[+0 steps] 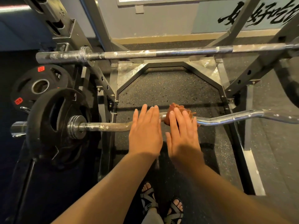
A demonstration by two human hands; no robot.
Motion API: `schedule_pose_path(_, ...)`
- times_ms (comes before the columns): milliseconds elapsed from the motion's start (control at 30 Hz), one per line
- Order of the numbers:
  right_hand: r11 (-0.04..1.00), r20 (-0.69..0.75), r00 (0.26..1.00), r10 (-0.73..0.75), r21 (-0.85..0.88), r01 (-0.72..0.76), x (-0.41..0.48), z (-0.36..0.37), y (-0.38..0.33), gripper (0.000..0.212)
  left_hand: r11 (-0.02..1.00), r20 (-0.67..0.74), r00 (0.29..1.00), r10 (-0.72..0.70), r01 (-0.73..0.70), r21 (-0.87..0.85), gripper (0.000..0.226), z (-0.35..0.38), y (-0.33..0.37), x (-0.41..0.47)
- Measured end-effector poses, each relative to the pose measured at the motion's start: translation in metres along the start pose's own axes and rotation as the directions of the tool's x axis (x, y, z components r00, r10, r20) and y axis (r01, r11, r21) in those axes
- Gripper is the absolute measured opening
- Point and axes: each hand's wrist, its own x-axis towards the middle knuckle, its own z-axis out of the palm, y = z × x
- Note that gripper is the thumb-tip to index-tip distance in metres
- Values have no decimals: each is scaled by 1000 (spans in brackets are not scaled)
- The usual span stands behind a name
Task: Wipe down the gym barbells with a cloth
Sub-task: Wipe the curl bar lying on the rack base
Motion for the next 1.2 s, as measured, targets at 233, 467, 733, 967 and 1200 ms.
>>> schedule_pose_path(233,993,70,992,106,47,-109,60,-11,-6,45,999,-54,999,6,-8,-32,54,6,-1,-1)
schedule_pose_path(467,984,3,1000,16,177,-16,13,-3,1,54,999,-72,997,4,-7,-45,53,7,0,-2)
schedule_pose_path(733,996,158,987,-27,89,13,63,-12,-6,39,998,-66,998,-14,10,-62,53,9,0,-2)
schedule_pose_path(967,983,69,982,178,21,-180,55,-29,21,33,996,-75,997,-20,14,-86,52,7,0,-2)
schedule_pose_path(1200,988,140,989,-54,151,32,47,-14,4,43,998,-67,997,-34,30,-55,54,10,2,0)
